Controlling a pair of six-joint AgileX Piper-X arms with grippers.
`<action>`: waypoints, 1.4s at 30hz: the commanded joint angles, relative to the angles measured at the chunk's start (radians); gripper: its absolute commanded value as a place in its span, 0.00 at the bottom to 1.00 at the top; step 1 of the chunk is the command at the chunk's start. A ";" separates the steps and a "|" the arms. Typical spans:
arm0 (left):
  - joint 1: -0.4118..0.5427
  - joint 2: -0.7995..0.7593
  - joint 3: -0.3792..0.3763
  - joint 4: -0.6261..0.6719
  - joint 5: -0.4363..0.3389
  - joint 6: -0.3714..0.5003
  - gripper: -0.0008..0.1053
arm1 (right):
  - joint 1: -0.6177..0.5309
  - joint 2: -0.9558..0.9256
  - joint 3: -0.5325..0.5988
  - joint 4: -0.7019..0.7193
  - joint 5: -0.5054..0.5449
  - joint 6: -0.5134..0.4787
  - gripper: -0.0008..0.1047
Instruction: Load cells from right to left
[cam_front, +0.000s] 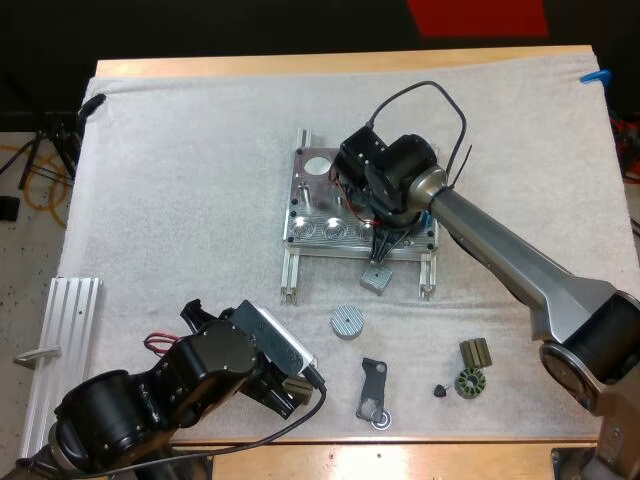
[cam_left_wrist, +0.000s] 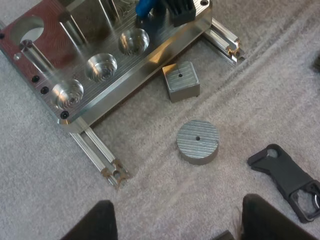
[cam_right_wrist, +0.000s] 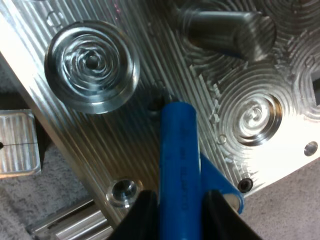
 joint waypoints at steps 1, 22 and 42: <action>-0.002 -0.007 -0.005 -0.007 -0.018 0.002 0.52 | -0.006 -0.011 -0.010 0.016 -0.006 0.008 0.01; -0.002 -0.007 -0.005 -0.007 -0.018 0.002 0.52 | -0.006 -0.011 -0.010 0.000 -0.043 0.023 0.01; -0.002 -0.007 -0.005 -0.007 -0.018 0.002 0.52 | -0.006 -0.011 -0.010 0.021 -0.027 0.011 0.01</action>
